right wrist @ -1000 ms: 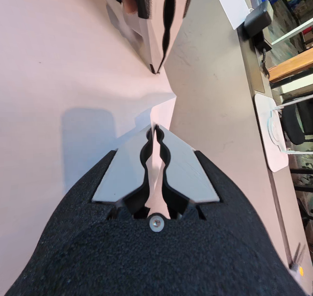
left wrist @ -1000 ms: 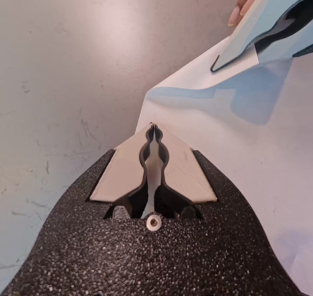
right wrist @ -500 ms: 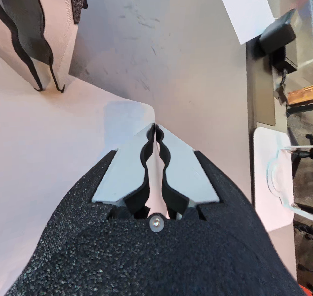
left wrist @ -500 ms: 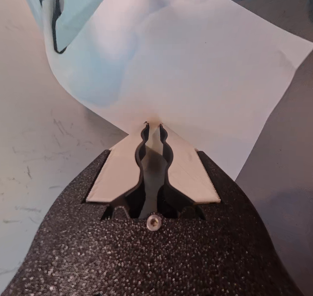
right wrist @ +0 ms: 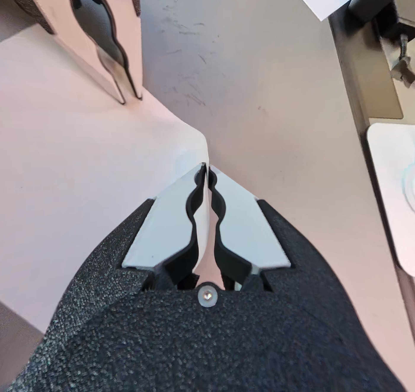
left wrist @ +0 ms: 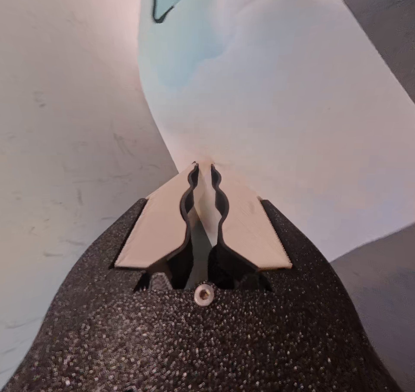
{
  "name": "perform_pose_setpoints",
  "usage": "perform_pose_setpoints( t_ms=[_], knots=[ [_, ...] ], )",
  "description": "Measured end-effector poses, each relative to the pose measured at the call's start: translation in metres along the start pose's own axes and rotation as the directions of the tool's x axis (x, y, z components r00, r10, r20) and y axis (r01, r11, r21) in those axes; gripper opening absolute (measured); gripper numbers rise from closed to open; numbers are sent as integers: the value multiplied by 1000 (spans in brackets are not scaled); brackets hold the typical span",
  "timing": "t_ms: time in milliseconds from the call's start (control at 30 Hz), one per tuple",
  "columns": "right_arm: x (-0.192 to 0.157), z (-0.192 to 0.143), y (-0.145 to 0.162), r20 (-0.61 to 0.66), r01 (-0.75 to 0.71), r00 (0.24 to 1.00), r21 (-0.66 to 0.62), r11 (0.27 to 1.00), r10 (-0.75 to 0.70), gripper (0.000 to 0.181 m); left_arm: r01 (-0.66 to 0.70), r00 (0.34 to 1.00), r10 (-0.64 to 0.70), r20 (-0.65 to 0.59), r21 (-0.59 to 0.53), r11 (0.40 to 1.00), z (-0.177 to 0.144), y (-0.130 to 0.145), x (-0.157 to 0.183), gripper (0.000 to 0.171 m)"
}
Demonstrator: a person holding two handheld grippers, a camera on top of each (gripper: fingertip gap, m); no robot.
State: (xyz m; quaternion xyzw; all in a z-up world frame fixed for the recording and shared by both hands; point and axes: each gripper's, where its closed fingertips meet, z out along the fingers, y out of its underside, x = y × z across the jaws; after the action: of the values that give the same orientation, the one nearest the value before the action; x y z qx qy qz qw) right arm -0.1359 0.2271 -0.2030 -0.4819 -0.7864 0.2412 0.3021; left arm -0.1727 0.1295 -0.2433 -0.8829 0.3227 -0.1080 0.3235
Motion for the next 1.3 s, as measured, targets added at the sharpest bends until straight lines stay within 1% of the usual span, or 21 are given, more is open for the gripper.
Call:
perform_pose_setpoints(
  t_ms=[67,133,233,333,433,500,567,733,867,967,1100,1200,1300],
  knots=[
    [-11,-12,4,36,-85,996,43,995,83,0,-20,996,20,86,1,1000,1,-1,-15,11],
    [-22,-25,7,62,-161,986,96,982,156,0,-38,991,37,126,9,999,3,-4,-25,11],
    [-35,-40,13,50,-227,974,155,962,221,0,-17,996,16,85,15,1000,7,-8,-26,8],
    [-44,-49,16,-5,-227,973,183,957,232,0,13,999,-14,48,17,1000,8,-13,-29,8],
    [-48,-51,20,-77,-191,976,163,968,205,0,64,998,-65,15,55,996,4,-23,-32,8],
    [-48,-50,22,-108,-156,979,145,977,172,0,69,997,-70,15,63,996,2,-27,-34,8],
    [-51,-46,24,-99,-153,981,120,981,165,0,74,997,-73,-12,53,996,4,-30,-31,8],
    [-52,-40,29,-96,-217,970,72,973,224,0,63,992,-59,-109,31,998,8,-36,-11,4],
    [-53,-41,35,-76,-330,939,67,942,334,0,53,987,-51,-153,9,999,8,-33,4,1],
    [-58,-41,36,-49,-393,917,71,917,397,0,33,993,-34,-112,-15,999,18,-28,3,1],
    [-63,-46,32,-39,-416,906,99,904,422,0,21,995,-23,-99,-22,1000,24,-28,3,0],
    [-66,-48,33,-76,-401,910,87,912,408,0,5,997,-7,-78,-20,1000,24,-30,1,0],
    [-66,-50,39,-120,-400,907,60,914,405,0,20,995,-18,-101,22,1000,15,-40,4,0]
  ],
)
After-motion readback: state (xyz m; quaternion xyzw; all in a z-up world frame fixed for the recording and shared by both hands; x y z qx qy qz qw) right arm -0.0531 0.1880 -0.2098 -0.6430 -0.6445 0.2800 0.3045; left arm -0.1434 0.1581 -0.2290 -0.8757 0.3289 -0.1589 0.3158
